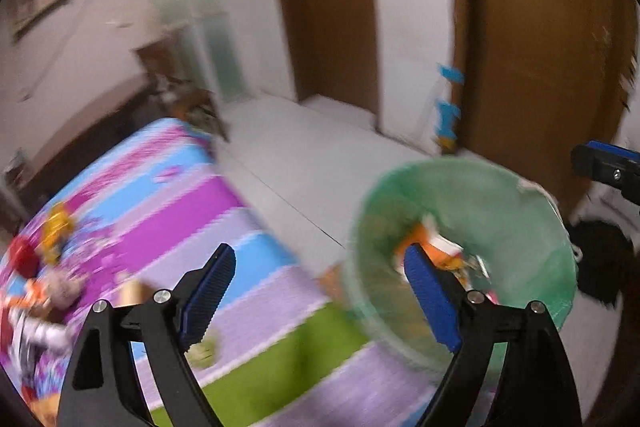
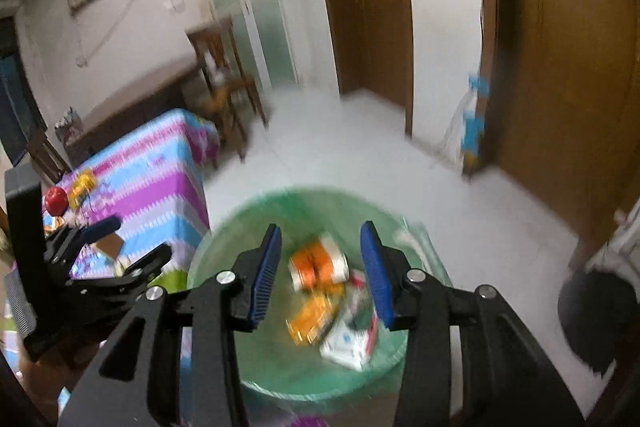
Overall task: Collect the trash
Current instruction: 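Move both tools back toward the table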
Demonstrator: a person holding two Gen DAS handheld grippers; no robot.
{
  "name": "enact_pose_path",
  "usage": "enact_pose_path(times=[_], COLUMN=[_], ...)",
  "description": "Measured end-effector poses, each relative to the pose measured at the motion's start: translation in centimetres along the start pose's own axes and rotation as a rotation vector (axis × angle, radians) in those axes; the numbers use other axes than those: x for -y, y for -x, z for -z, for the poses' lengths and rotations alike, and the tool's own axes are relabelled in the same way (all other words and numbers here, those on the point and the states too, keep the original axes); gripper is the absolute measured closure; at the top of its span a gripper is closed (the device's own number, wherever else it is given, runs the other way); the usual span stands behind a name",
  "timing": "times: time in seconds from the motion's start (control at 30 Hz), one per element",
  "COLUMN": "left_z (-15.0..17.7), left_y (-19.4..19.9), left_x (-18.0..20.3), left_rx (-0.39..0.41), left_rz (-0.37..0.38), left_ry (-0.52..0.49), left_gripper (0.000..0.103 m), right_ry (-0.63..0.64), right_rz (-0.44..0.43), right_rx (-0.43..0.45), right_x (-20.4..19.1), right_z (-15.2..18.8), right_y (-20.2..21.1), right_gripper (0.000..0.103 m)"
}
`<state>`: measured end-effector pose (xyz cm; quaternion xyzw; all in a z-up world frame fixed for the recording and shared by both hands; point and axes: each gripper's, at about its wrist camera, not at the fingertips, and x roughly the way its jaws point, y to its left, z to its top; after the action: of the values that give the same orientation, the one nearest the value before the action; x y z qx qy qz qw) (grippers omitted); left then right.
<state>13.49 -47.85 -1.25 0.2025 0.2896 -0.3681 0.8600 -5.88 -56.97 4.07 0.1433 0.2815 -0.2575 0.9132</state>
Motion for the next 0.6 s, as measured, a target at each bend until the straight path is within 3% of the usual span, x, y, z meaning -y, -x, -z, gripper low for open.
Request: enact_pose_path(times=[0.1,0.2,0.4,0.6], left_z=[1.3,2.9,6.5,11.2], left_y=[3.1,6.4,10.6,13.9], left_x=[-3.1,-7.6,-15.4,-24.5], left_rx=[0.048,0.047,0.011,-0.060], left_rz=[-0.037,-0.032,-0.153,-0.249], left_ry=[0.036,0.071,0.110,0.224], left_gripper=[0.013,0.011,0.010,0.010], right_ry=[0.083,0.171,0.310,0.496], right_rz=[-0.032,-0.100,-0.302,-0.457], right_rx=[0.162,0.234,0.251,0.249], right_x=[-3.4,-6.3,-11.4,-16.9], right_z=[0.5,0.7,0.5,0.4], right_y=[1.5,1.8,0.5,-0.1], right_gripper=[0.063,0.063,0.052,0.039])
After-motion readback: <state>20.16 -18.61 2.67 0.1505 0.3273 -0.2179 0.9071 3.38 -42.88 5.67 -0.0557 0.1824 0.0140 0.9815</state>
